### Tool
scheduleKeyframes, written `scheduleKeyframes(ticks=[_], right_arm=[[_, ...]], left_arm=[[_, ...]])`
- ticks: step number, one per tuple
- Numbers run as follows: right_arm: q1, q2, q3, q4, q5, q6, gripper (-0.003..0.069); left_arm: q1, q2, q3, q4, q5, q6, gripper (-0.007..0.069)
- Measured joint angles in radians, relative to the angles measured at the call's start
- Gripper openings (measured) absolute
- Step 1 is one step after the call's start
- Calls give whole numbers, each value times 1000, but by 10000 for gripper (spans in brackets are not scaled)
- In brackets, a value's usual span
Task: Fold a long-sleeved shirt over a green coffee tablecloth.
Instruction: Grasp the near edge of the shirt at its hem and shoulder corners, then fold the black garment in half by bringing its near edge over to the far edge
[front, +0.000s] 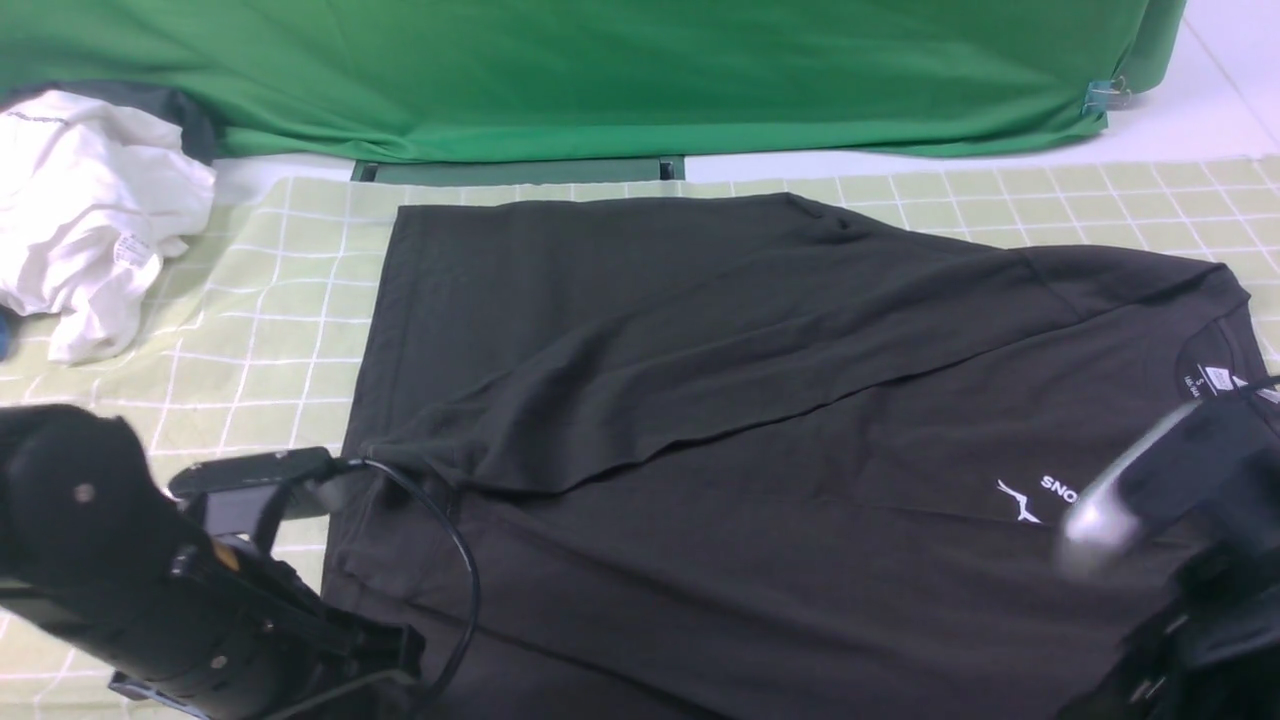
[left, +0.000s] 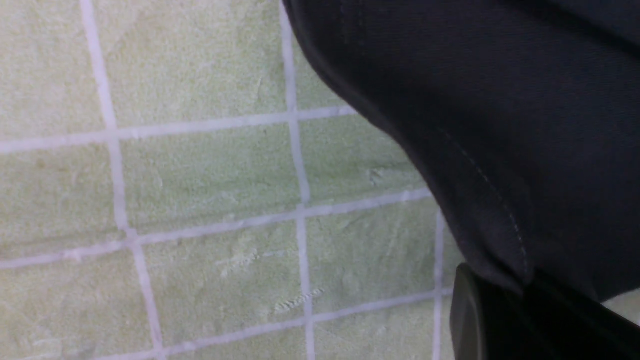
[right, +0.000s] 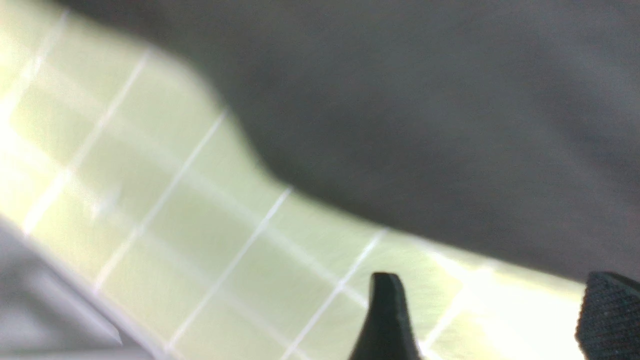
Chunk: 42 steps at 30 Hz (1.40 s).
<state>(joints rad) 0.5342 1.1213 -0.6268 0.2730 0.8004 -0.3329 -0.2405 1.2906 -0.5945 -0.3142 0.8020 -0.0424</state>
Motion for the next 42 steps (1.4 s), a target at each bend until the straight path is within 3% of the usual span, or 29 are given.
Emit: scheduleKeyframes(ticks=[7, 13, 17, 18, 21, 23, 25, 35, 42], right_arm=[[276, 254, -2, -211, -84, 52, 490], [336, 390, -57, -302, -107, 74, 485], [341, 456, -110, -317, -118, 85, 365], [341, 456, -110, -317, -118, 84, 365], [342, 469, -132, -320, -110, 85, 153], [342, 469, -142, -321, -100, 85, 59], [342, 468, -152, -322, -82, 85, 26], [342, 363, -185, -252, 97, 71, 18], [392, 308, -72, -178, 83, 72, 17]], left_arm=[[0, -67, 0, -10, 32, -2, 27], [0, -70, 0, -21, 34, -2, 27], [0, -71, 0, -25, 34, -2, 27], [0, -71, 0, -25, 34, -2, 27], [0, -73, 0, -26, 34, -2, 27], [0, -73, 0, -27, 35, -2, 27], [0, -73, -3, -27, 45, -2, 27], [0, -106, -123, -27, 215, -2, 27], [0, -150, -37, -50, 266, -1, 27]])
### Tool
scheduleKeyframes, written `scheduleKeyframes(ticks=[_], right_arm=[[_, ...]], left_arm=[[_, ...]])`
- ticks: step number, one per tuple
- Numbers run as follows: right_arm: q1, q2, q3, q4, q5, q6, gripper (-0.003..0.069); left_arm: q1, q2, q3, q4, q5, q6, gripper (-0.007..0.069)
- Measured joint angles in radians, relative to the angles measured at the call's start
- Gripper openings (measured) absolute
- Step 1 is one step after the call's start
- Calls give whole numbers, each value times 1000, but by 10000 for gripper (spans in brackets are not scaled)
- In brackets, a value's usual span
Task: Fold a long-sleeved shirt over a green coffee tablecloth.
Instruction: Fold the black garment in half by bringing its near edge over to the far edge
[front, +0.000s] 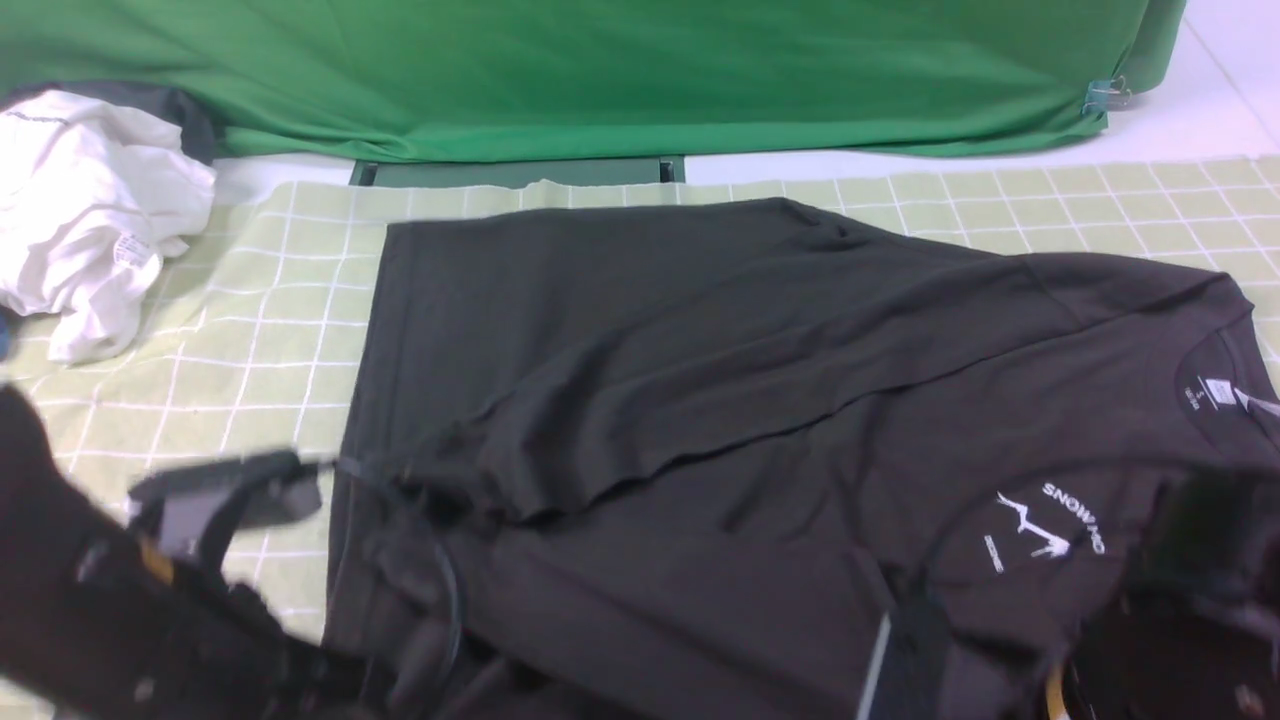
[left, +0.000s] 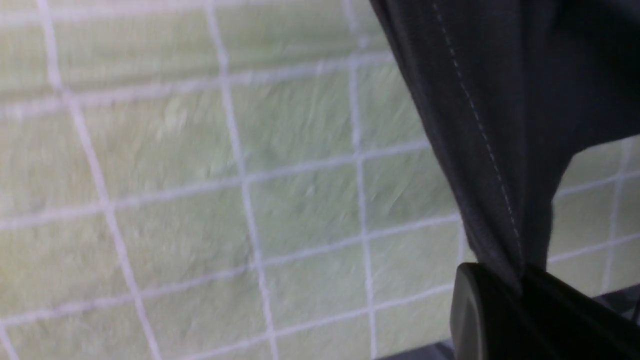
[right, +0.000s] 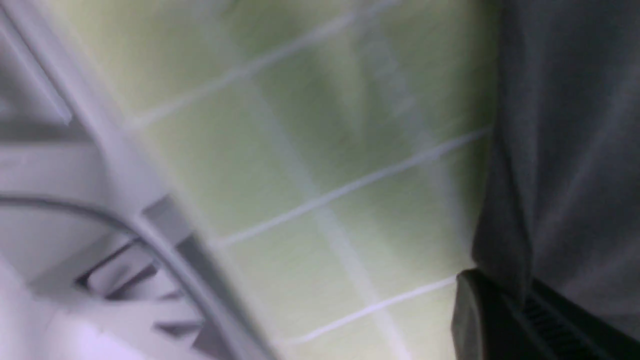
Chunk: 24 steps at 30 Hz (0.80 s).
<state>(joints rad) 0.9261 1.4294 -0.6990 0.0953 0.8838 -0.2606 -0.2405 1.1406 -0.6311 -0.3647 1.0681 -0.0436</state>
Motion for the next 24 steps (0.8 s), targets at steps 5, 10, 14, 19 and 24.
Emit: scheduleKeyframes(ticks=[5, 10, 14, 19, 24], right_arm=[[25, -32, 19, -26, 4, 51, 17], [25, -47, 8, -123, -30, 111, 19], [25, -47, 17, -136, -57, 122, 101], [28, -44, 66, -137, -85, 122, 325], [31, -12, 131, -137, -160, 122, 469]], left_arm=[[0, -44, 23, 0, 17, 0, 27], [0, -69, -1, 1, 18, -1, 27], [0, -70, -1, 1, 21, -2, 27], [0, -70, -1, 1, 16, -2, 27], [0, -70, -1, 1, 14, -7, 27]])
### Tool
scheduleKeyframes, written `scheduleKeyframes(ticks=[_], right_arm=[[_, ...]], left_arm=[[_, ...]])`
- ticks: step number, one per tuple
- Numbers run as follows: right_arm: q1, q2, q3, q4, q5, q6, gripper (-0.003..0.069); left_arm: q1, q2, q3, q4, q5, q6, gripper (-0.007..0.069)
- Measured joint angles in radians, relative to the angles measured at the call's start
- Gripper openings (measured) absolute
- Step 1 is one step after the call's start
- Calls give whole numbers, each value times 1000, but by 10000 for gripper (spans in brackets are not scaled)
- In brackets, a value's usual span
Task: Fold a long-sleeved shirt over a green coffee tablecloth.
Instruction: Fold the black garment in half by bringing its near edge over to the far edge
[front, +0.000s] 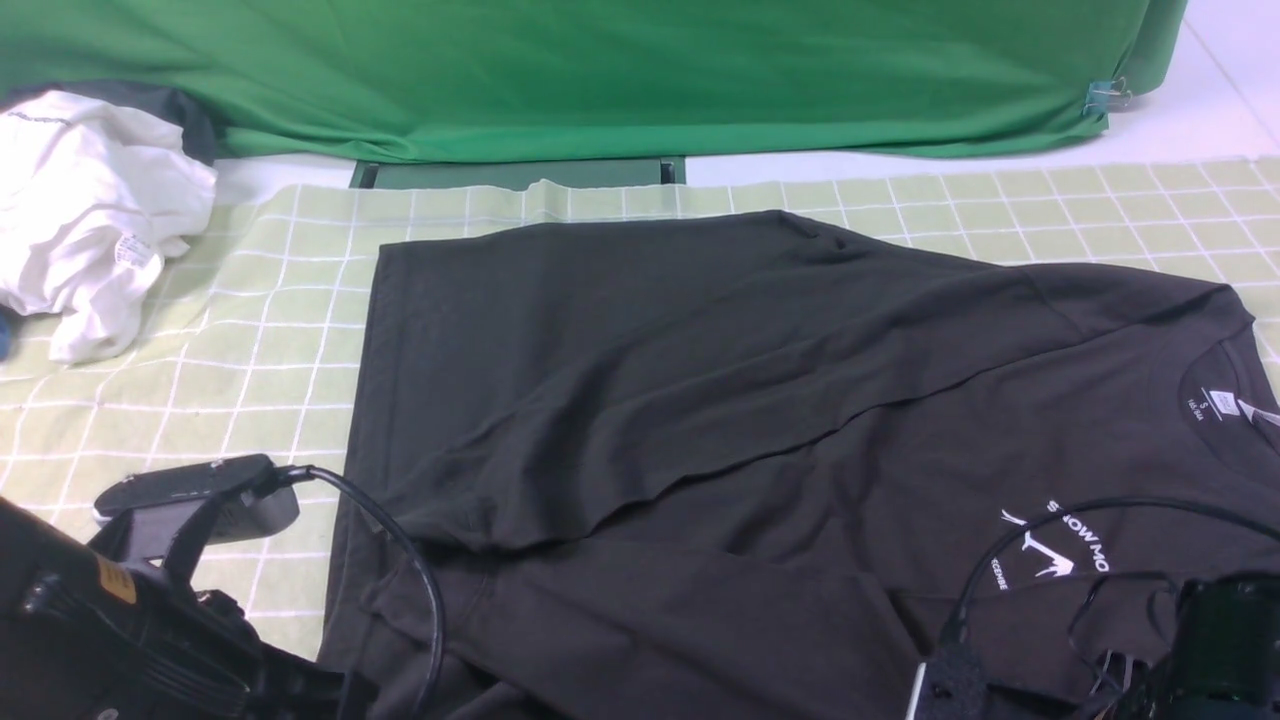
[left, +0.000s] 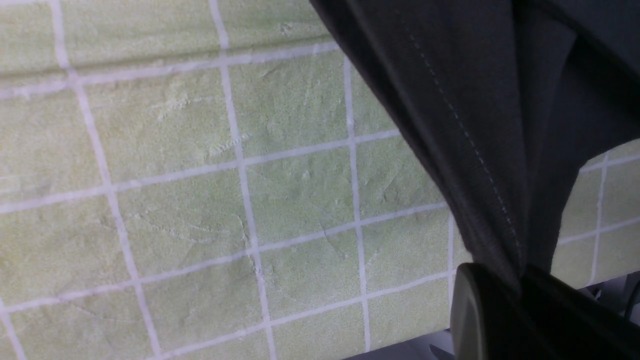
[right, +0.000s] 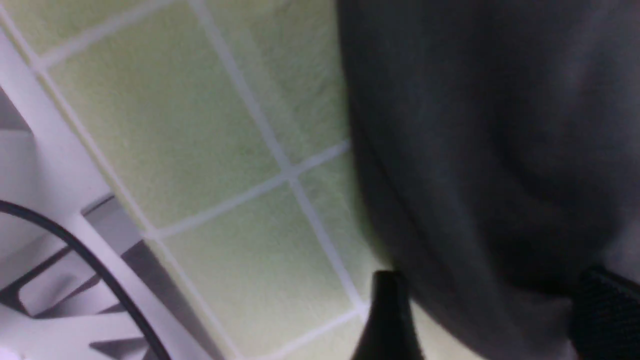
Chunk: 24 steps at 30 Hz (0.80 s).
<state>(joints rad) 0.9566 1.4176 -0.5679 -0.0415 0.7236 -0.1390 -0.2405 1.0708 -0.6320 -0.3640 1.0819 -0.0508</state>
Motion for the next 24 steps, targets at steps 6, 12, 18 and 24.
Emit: scheduleKeyframes(ticks=[6, 12, 18, 24], right_arm=[[0, 37, 2, -5, -61, 0, 400], [0, 55, -11, -41, -44, -22, 170], [0, 53, -72, -28, 78, -28, 45], [-12, -26, -200, -144, 204, 4, 45]], left_arm=[[0, 0, 0, 0, -4, -3, 27], [0, 0, 0, 0, -6, -2, 27], [0, -15, -26, 2, 26, 5, 27], [0, -26, -174, 29, 41, -1, 27]])
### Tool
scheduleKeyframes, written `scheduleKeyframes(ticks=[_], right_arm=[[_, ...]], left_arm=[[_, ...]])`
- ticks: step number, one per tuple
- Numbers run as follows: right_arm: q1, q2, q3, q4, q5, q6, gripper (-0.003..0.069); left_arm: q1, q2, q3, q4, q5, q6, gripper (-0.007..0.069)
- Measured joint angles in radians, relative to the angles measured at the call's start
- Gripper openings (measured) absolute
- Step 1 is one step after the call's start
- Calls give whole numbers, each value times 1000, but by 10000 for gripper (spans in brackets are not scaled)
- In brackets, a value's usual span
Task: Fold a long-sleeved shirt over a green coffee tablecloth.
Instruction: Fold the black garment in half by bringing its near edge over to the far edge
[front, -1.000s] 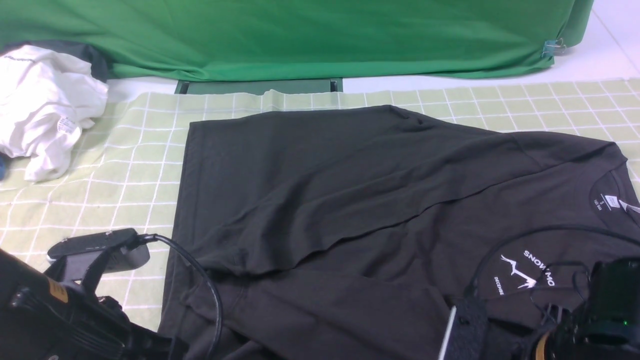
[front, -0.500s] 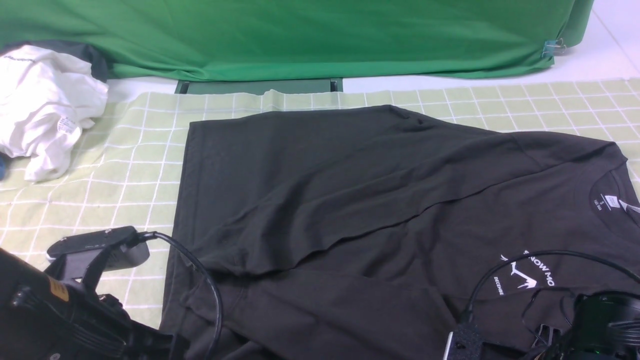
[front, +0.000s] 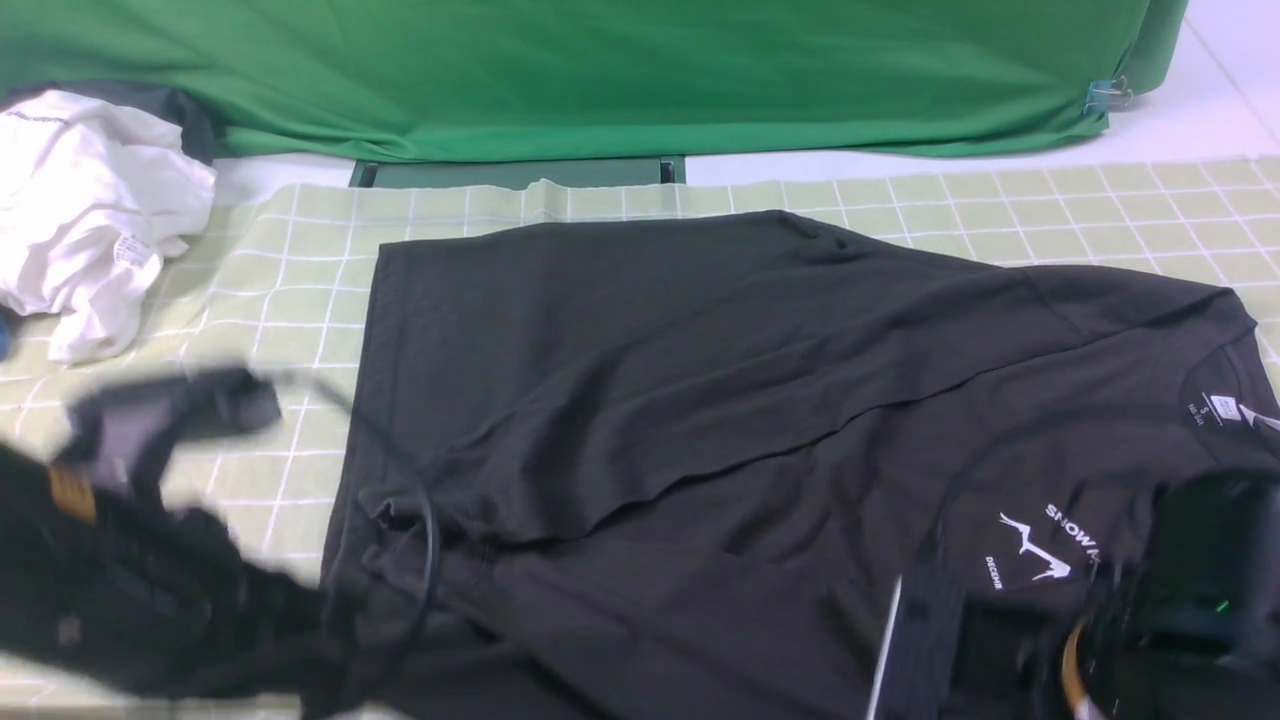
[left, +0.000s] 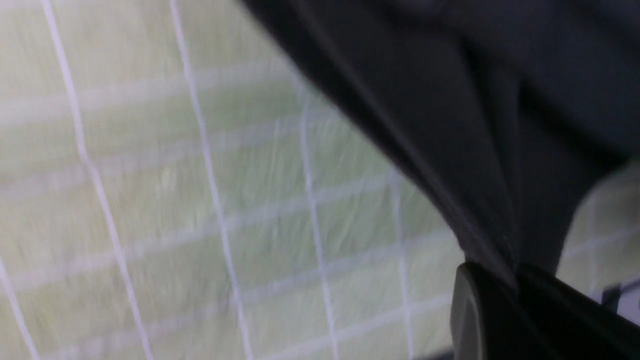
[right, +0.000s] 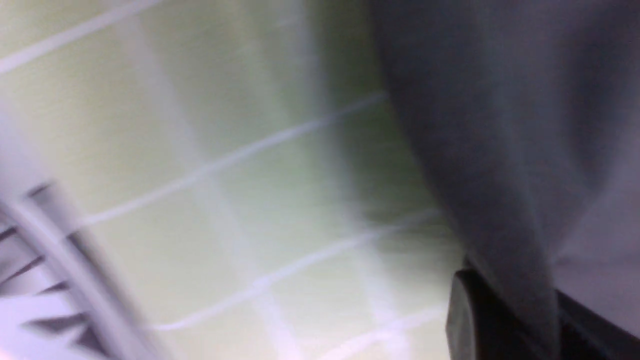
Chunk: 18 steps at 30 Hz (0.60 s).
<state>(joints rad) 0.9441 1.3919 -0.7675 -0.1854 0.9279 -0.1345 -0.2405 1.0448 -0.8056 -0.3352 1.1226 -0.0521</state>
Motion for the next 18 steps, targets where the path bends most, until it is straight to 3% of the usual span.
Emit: scheduleKeyframes(ticks=[9, 18], right_arm=[[-266, 91, -222, -39, -139, -58, 45], [-431, 307, -496, 43, -164, -159, 45]], left_arm=[[8, 201, -97, 27, -182, -53, 27], [163, 486, -328, 8, -274, -74, 27]])
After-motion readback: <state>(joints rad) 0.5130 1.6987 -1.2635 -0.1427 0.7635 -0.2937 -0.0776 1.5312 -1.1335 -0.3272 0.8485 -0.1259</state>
